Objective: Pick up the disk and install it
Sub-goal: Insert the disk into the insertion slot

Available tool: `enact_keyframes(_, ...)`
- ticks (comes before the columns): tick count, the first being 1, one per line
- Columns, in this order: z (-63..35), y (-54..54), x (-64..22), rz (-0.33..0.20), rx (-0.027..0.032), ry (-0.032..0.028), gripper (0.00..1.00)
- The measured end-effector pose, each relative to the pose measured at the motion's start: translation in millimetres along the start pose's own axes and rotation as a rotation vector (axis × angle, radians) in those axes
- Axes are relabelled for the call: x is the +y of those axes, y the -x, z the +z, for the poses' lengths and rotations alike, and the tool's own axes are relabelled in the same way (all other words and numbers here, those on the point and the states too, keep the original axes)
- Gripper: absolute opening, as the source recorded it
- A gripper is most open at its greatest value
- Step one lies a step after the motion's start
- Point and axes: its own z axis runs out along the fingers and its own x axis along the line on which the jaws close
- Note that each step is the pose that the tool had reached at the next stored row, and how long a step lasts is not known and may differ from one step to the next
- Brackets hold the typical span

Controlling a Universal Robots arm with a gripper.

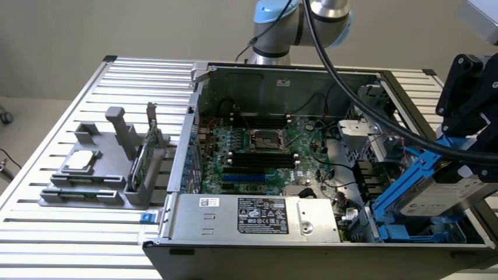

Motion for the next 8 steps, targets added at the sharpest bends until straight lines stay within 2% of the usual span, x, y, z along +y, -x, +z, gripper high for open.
enact_keyframes(8,4.9,-1.8,-0.6,0.000,-0.0171,0.0006,0.33)
